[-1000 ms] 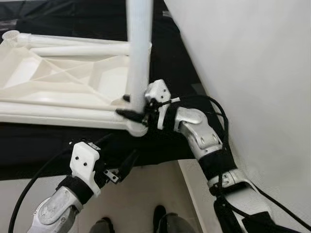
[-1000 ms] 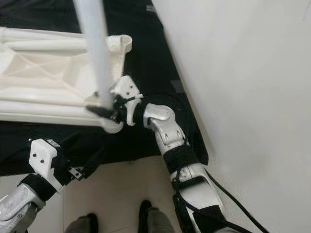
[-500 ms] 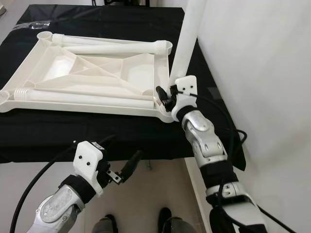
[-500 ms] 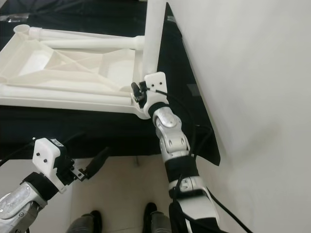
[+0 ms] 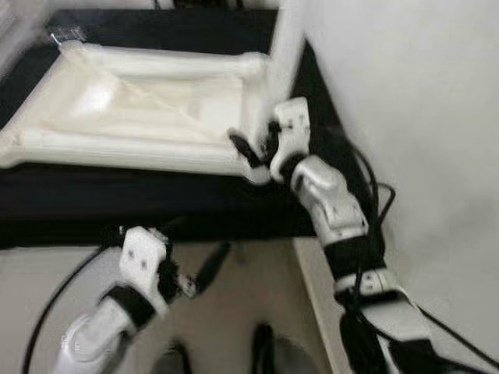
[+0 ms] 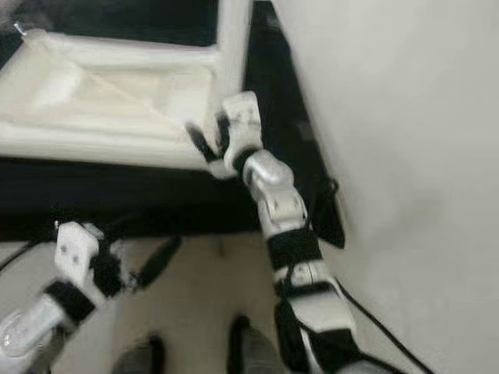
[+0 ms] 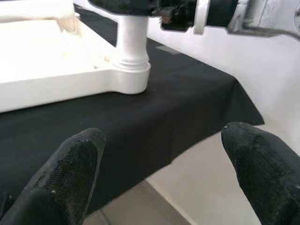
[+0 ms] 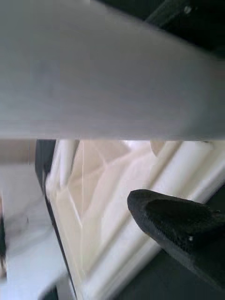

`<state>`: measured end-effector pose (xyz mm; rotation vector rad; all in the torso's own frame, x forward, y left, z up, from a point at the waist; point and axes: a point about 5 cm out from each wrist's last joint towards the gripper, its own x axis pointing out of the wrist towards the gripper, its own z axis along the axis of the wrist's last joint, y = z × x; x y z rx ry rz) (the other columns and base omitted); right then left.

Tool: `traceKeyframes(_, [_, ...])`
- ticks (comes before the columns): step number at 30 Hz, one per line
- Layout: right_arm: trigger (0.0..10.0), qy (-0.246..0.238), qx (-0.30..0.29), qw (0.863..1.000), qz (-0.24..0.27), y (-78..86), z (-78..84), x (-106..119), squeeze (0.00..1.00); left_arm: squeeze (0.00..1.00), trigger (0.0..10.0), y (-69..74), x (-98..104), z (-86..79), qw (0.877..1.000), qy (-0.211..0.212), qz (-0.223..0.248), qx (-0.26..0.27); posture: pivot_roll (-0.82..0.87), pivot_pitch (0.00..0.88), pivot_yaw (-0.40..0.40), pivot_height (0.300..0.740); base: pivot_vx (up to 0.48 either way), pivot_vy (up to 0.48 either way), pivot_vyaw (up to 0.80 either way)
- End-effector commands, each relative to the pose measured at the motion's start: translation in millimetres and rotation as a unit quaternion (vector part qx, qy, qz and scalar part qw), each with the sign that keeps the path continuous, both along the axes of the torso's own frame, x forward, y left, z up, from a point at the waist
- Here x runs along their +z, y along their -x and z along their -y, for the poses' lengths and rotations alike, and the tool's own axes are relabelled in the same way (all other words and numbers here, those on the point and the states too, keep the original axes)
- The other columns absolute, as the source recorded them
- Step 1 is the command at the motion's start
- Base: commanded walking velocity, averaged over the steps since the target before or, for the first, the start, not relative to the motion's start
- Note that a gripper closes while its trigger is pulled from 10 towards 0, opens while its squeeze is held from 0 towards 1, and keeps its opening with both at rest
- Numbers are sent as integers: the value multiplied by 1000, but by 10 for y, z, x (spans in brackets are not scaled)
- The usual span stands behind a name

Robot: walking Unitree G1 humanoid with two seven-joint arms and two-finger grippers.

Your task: Building children table

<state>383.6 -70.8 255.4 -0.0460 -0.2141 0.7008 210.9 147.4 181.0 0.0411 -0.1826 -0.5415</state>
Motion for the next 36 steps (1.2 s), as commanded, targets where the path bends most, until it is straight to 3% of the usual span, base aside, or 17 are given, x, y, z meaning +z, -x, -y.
traceKeyframes(1, [10000,15,72,997,6,34,-114,-28,0,0,10000,26,-55,-3,1000,-5,-13,1,141,310,-131,740,0,0,0])
traceKeyframes(10, [10000,56,102,993,17,6,-168,14,0,0,10000,34,-54,-9,1000,-8,-12,5,152,309,-132,740,0,0,0])
traceKeyframes(17, [10000,91,81,993,7,-70,-230,-54,0,0,10000,50,-55,-21,1000,-11,-13,9,161,309,-134,740,0,0,0])
traceKeyframes(18, [4196,92,73,993,4,-84,-224,-75,0,0,10000,51,-54,-22,1000,-11,-13,9,164,312,-132,740,0,0,0])
traceKeyframes(20, [4196,92,68,993,3,-93,-218,-89,0,0,10000,51,-53,-23,1000,-11,-13,9,164,313,-131,740,0,0,0])
traceKeyframes(21, [0,89,62,994,-1,-107,-202,-105,0,0,10000,51,-51,-24,1000,-11,-13,9,165,315,-130,740,0,0,0])
traceKeyframes(31, [0,59,57,997,-12,-136,-127,-118,0,0,10000,47,-49,-24,1000,-11,-13,10,155,318,-128,740,0,0,0])
traceKeyframes(33, [0,50,22,998,-17,-169,-41,-132,0,0,10000,40,-46,-23,1000,-11,-12,9,150,317,-129,740,0,0,0])
traceKeyframes(36, [0,50,22,998,-17,-169,-41,-132,0,0,10000,40,-46,-23,1000,-11,-12,9,150,317,-129,740,0,0,0])
